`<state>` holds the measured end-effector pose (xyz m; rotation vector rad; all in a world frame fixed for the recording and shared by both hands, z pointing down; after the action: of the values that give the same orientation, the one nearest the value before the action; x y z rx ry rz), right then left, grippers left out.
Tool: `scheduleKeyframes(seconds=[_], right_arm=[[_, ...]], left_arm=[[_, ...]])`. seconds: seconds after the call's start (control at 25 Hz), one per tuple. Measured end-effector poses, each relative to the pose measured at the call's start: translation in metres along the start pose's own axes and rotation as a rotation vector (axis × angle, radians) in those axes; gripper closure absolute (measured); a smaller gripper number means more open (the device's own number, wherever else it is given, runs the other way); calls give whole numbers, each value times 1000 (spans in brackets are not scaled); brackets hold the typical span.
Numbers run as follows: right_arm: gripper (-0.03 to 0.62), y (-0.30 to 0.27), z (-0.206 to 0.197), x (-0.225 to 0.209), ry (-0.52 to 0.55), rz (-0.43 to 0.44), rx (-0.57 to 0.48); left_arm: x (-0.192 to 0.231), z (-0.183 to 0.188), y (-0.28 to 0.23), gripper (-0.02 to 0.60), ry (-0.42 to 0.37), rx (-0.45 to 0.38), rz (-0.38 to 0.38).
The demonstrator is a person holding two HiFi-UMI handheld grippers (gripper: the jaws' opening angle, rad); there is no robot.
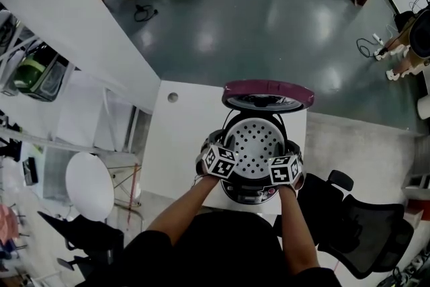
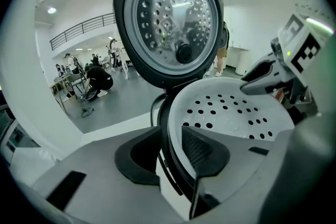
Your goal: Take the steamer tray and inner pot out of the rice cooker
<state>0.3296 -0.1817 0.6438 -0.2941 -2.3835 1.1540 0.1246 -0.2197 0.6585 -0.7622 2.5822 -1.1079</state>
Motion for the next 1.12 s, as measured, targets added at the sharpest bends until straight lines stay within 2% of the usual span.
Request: scheduleKeyframes(seconds=[0.16,0.6,0.92,1.12], right_arm=[[520,5,1,-1,-13,1,-19],[537,21,14,-15,-58,-1,-111],[546,37,22,-24,-112,41,-199],[548,51,36,-19,-97,67,-268]], left_arm=[[-5,4,3,503,-9,-18,4],[-9,20,15,526,41,-62,28],[-13,32,45,535,113,-107,72],[-5,38,68,541,180,-152,113]])
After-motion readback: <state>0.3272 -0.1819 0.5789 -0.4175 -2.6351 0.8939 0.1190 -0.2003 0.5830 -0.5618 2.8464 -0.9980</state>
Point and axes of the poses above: the fingertips, and each gripper's own axes: y backward along the fingers, x to its left, z out of its top, the point moved 3 cm from there along y, backward along the fingers, and after that the axes turned 5 degrees about y, right-handed, at the moved point
